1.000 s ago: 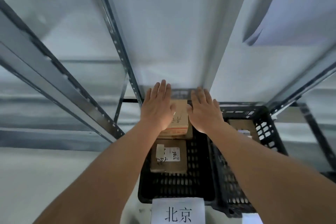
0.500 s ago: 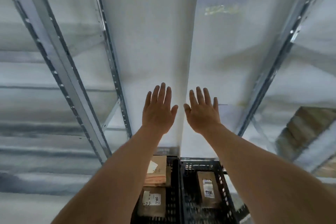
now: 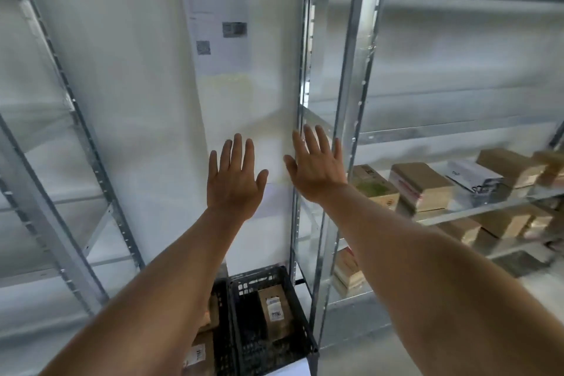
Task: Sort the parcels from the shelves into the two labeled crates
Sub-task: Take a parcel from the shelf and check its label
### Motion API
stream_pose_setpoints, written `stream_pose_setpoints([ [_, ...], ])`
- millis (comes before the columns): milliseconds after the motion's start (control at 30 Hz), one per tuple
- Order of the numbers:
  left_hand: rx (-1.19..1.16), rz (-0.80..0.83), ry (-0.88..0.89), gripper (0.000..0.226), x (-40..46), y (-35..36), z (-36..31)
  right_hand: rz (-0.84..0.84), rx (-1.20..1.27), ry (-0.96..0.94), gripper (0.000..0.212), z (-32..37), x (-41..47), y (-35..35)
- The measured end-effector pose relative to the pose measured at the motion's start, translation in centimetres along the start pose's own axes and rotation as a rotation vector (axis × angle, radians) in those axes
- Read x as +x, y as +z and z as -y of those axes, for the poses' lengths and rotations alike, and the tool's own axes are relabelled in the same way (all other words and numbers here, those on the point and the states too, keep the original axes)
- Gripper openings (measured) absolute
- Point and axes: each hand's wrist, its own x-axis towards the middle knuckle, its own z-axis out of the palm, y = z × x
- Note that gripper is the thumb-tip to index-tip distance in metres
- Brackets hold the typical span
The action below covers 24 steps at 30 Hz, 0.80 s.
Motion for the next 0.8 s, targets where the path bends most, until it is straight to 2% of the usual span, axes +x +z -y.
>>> stream_pose_setpoints([
  [233,-0.058,-0.046,0.146,0.064,1.3,1.2,-15.8,0.001,-0.019,0.116,0.064,-15.7,-3.8,-2.0],
  [500,-0.106,0.073,0.168,0.073,3.2,5.6,-33.5,0.051,-0.053,0.173,0.064,-34.3,-5.8,-2.8],
  [633,-0.109,0.137,0.149,0.067,3.5,8.1,-38.1,0.083,-0.042,0.171,0.064,-39.7,-5.4,-1.3],
  [800,-0.104,0.252,0.059,0.068,5.3,11.6,-39.6,0.121,0.02,0.133,0.063,-42.6,-3.2,2.7],
])
